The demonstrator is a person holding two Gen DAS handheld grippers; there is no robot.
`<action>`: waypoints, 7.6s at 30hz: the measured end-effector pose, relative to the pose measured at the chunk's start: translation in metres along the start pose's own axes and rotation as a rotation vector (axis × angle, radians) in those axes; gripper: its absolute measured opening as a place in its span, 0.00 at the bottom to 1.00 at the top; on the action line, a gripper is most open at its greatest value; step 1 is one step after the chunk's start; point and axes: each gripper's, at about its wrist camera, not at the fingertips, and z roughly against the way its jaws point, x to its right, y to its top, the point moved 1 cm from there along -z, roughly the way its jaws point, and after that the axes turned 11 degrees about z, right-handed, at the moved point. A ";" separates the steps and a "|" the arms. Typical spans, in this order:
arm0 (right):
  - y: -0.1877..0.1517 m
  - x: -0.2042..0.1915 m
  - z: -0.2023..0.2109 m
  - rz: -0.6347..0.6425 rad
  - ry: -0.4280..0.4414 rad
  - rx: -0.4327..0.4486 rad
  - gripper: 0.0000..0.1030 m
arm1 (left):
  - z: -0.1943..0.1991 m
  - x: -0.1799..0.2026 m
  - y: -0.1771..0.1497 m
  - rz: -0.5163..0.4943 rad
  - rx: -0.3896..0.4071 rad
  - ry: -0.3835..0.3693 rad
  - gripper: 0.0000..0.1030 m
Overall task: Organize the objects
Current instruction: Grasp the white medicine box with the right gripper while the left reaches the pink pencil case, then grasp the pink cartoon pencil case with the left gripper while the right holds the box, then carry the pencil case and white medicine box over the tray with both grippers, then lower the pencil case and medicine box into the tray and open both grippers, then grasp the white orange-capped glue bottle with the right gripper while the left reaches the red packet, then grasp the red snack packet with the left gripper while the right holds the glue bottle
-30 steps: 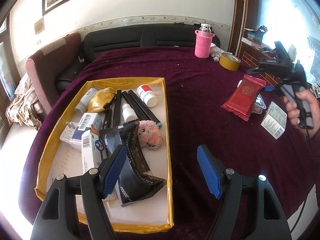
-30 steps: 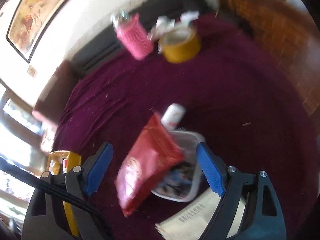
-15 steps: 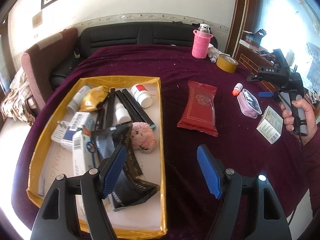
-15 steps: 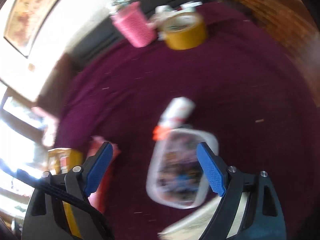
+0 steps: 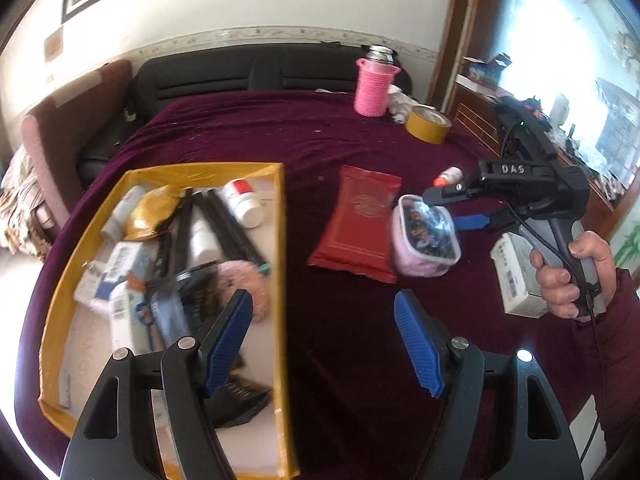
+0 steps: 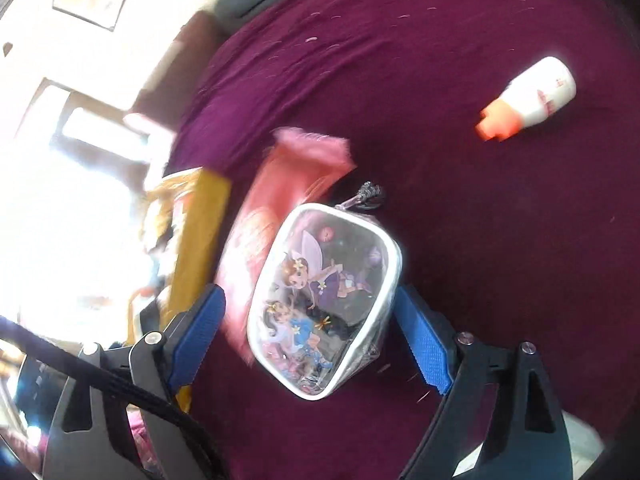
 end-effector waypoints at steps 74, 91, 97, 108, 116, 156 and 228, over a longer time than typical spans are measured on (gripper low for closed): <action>-0.149 0.067 0.127 -0.309 -0.371 0.354 0.85 | -0.164 0.210 0.020 -0.155 -0.289 -0.314 0.28; -0.147 0.043 0.115 -0.288 -0.348 0.329 0.86 | -0.007 0.036 0.016 0.071 0.003 -0.343 0.26; -0.135 0.023 0.090 -0.273 -0.433 0.241 0.86 | -0.005 -0.006 0.003 0.121 0.022 -0.301 0.26; -0.073 0.009 0.061 -0.335 -0.437 0.115 0.86 | 0.007 -0.044 -0.003 0.149 0.097 -0.294 0.26; -0.094 0.000 0.087 -0.487 -0.462 0.156 0.86 | 0.015 -0.073 -0.002 0.159 0.149 -0.317 0.26; -0.008 -0.221 -0.100 0.226 -0.221 -0.056 0.75 | 0.008 -0.180 -0.031 0.162 0.005 0.308 0.29; -0.036 0.056 0.045 -0.068 -0.565 0.069 0.24 | -0.109 0.082 0.039 -0.363 -0.053 0.246 0.67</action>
